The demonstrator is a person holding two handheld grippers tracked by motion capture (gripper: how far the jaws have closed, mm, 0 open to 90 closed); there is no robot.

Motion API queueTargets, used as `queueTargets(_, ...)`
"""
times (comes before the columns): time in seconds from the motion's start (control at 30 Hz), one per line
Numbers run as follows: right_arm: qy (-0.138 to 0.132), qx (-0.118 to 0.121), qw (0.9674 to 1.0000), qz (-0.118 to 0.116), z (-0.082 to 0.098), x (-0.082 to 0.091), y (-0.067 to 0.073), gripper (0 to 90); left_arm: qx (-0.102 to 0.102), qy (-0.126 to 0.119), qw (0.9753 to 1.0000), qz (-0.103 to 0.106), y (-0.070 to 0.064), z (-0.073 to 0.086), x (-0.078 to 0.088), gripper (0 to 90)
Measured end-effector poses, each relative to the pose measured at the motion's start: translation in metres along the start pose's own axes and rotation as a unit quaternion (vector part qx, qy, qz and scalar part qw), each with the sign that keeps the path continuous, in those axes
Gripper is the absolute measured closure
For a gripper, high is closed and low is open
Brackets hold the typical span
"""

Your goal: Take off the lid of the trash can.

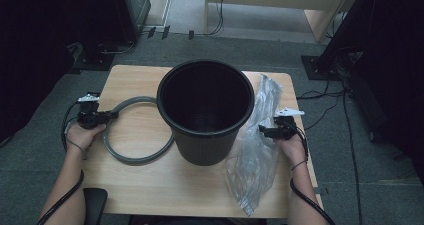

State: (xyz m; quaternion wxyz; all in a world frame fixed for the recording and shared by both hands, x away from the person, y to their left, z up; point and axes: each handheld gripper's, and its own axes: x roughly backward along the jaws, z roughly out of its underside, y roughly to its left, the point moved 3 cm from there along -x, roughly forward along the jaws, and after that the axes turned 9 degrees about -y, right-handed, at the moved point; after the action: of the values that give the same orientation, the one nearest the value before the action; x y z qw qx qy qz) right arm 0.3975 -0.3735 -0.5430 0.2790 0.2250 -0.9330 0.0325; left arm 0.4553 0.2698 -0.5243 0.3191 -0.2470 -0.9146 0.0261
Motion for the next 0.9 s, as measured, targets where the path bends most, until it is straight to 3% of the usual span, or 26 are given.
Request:
queueTargets(0.13,0.004,0.015,0.9999,0.006,-0.0001,-0.0014,0.0022,19.7,-0.005,0.000,1.0000,0.003,-0.0022,0.0015,-0.0033,76.4)
queueTargets(0.4,0.000,0.017,0.9998,0.003,-0.0001,-0.0010,0.0027,23.7,-0.014,-0.011,0.9998,-0.005,-0.0032,0.0036,-0.0032,74.5)
queueTargets(0.53,-0.002,0.020,0.9998,0.000,-0.0001,-0.0005,0.0030,27.0,-0.012,-0.020,0.9997,0.001,-0.0033,0.0054,-0.0029,69.9)
queueTargets(0.6,-0.003,0.021,0.9998,-0.001,-0.0001,-0.0004,0.0031,28.3,-0.023,-0.024,0.9994,-0.001,-0.0037,0.0063,-0.0029,68.6)
queueTargets(0.9,-0.011,0.030,0.9993,-0.018,-0.0002,0.0005,0.0057,42.7,-0.030,-0.025,0.9992,-0.001,-0.0053,0.0067,-0.0029,60.2)
